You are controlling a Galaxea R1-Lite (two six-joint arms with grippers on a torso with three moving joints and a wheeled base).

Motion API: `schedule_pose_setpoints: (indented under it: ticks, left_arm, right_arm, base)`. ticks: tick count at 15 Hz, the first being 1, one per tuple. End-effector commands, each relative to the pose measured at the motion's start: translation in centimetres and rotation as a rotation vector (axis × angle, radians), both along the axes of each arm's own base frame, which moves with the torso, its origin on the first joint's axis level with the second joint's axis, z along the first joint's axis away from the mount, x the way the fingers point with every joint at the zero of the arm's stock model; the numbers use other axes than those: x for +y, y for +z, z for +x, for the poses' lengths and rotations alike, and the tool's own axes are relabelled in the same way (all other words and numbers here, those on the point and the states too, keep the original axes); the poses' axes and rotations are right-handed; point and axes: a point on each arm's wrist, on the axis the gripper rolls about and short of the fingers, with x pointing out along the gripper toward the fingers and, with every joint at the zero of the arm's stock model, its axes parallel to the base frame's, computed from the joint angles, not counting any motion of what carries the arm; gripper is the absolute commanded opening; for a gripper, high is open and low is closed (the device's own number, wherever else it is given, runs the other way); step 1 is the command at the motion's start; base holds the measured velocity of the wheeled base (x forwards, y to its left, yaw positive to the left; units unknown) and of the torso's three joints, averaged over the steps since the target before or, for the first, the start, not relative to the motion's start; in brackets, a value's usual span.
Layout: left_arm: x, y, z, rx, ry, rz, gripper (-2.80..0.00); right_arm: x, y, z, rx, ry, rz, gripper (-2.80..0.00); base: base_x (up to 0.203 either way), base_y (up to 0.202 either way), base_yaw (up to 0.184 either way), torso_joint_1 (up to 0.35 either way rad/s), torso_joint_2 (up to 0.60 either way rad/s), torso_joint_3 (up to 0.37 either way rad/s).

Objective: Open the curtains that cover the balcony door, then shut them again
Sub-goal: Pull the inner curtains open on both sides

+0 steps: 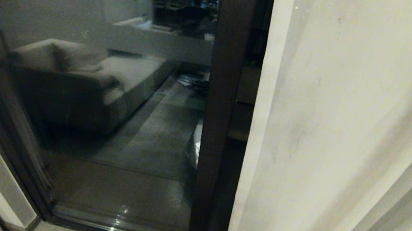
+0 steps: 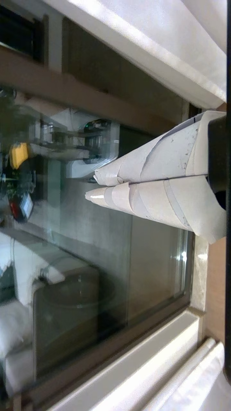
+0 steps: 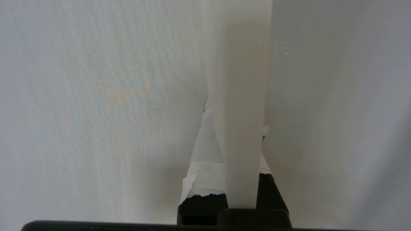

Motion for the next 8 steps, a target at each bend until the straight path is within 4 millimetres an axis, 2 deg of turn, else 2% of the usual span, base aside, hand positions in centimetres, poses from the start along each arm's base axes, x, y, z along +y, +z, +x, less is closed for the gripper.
schedule_pose_setpoints:
  ticks: [1,8]
  left_arm:
    - [0.0,0.0,0.0,0.0,0.001,0.0,-2.8]
    - [0.0,0.0,0.0,0.0,0.001,0.0,-2.8]
  right_arm:
    - [-0.42,0.01,0.04,-0.003,-0.017,-0.001,-2.8]
    - [-1.16,0.07,-0.16,-0.01,-0.046,-0.002,-2.8]
  base:
    - [0.0,-0.188,0.002,0.002,0.0,-0.002]
    - [0.0,-0.19,0.001,0.0,0.0,0.003]
